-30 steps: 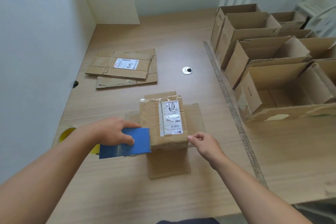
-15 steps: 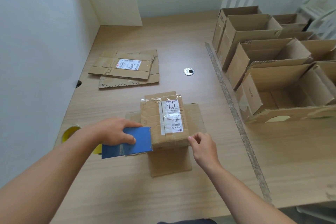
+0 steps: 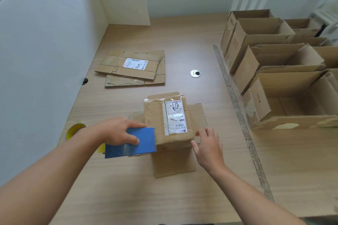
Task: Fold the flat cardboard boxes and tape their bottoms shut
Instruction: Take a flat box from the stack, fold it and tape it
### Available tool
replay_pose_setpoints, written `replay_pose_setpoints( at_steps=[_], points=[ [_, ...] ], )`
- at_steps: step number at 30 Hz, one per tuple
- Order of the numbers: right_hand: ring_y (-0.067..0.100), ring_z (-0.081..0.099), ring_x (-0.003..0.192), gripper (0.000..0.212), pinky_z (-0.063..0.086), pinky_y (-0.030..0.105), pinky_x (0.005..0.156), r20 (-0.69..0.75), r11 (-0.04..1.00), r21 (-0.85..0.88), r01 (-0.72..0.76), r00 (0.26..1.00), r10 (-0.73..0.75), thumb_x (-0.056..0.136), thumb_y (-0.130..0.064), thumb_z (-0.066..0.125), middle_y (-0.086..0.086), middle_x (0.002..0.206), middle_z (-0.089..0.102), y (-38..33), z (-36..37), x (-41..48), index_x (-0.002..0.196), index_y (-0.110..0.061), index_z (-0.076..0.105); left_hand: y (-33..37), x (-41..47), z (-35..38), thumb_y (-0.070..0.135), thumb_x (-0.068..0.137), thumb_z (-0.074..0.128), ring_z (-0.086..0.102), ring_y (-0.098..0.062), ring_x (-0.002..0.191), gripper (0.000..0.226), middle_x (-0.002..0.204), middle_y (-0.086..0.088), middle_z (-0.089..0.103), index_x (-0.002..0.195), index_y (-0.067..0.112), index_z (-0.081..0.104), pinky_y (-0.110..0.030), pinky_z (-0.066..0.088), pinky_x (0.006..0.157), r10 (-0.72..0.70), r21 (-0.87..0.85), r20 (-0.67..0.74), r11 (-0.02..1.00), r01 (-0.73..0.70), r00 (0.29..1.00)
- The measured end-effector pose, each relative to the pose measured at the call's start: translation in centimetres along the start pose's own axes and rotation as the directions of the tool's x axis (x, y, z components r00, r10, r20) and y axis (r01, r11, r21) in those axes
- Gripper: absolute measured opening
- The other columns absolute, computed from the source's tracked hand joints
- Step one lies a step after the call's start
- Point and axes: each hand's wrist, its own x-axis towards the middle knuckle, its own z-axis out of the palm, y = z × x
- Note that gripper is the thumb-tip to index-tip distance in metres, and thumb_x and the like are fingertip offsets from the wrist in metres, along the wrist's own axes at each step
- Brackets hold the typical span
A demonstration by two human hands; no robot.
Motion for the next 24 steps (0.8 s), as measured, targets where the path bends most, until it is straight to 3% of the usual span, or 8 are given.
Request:
replay_pose_setpoints(
  at_steps=[4,7,10,12,15,18,24],
  points=[
    [0.031,0.031,0.139,0.067,0.039,0.046,0.096,0.103,0.929,-0.174,0.327,0.944,-0.314,0.088,-0.02,0.066,0.005,0.158,0.028,0.0,-1.1,2.9,0.148,-0.035,0.041,-0.5,0.1,0.4,0.055,0.085,0.061,0.055,-0.015,0.109,0.062,0.128,0.01,0.055,0.141,0.06,0.035,-0.037,0.049,0.095,-0.012,-0.045,-0.016,0.999,0.011,1.0],
    [0.025,0.0,0.153,0.073,0.028,0.043,0.108,0.341,0.754,-0.262,0.603,0.788,-0.512,0.096,-0.015,0.052,-0.006,0.167,-0.002,0.1,-1.4,5.7,0.153,-0.048,0.02,-1.1,0.2,0.6,0.055,0.085,0.062,0.055,-0.013,0.104,0.062,0.123,0.01,0.056,0.14,0.06,0.037,-0.032,0.049,0.088,-0.013,-0.077,-0.026,0.997,0.011,1.0],
    [0.021,-0.017,0.152,0.071,0.007,0.047,0.119,0.508,0.628,-0.287,0.723,0.671,-0.54,0.102,-0.022,0.041,-0.017,0.162,-0.02,-0.3,-1.1,7.8,0.152,-0.053,0.001,-1.5,0.4,0.8,0.054,0.085,0.063,0.055,-0.011,0.099,0.061,0.119,0.01,0.056,0.14,0.06,0.037,-0.027,0.046,0.078,-0.018,-0.113,-0.046,0.994,0.013,0.999],
    [0.022,-0.016,0.152,0.067,-0.002,0.053,0.12,0.545,0.575,-0.294,0.764,0.628,-0.556,0.104,-0.029,0.037,-0.016,0.164,-0.015,-0.8,-0.4,8.3,0.152,-0.051,-0.004,-1.6,0.4,1.1,0.053,0.085,0.063,0.054,-0.009,0.096,0.061,0.116,0.012,0.056,0.139,0.061,0.037,-0.025,0.043,0.073,-0.012,-0.138,-0.05,0.99,0.005,0.999],
    [0.024,-0.012,0.153,0.064,-0.006,0.057,0.119,0.547,0.516,-0.301,0.802,0.589,-0.595,0.104,-0.04,0.034,-0.011,0.166,-0.007,-2.1,1.0,7.9,0.155,-0.045,-0.005,-2.0,0.5,1.4,0.052,0.084,0.064,0.056,-0.011,0.099,0.062,0.118,0.012,0.057,0.139,0.06,0.039,-0.029,0.047,0.083,-0.007,-0.192,-0.061,0.981,-0.005,0.998],
    [0.024,0.006,0.153,0.059,0.005,0.056,0.121,0.502,0.527,-0.292,0.798,0.597,-0.626,0.101,-0.055,0.019,-0.008,0.166,0.01,-3.3,1.8,7.4,0.157,-0.038,0.012,-2.4,0.3,1.5,0.056,0.078,0.061,0.055,-0.015,0.105,0.066,0.123,0.01,0.058,0.139,0.06,0.039,-0.035,0.047,0.093,-0.001,-0.229,-0.057,0.973,-0.012,0.998],
    [0.025,0.034,0.146,0.059,0.03,0.055,0.115,0.419,0.5,-0.349,0.793,0.609,-0.673,0.098,-0.056,0.027,-0.006,0.159,0.035,-3.0,2.0,7.4,0.153,-0.034,0.036,-3.3,-0.9,2.3,0.064,0.07,0.052,0.054,-0.012,0.105,0.072,0.122,0.013,0.057,0.139,0.064,0.034,-0.029,0.046,0.088,0.023,-0.281,-0.066,0.959,-0.041,0.998]
  ],
)
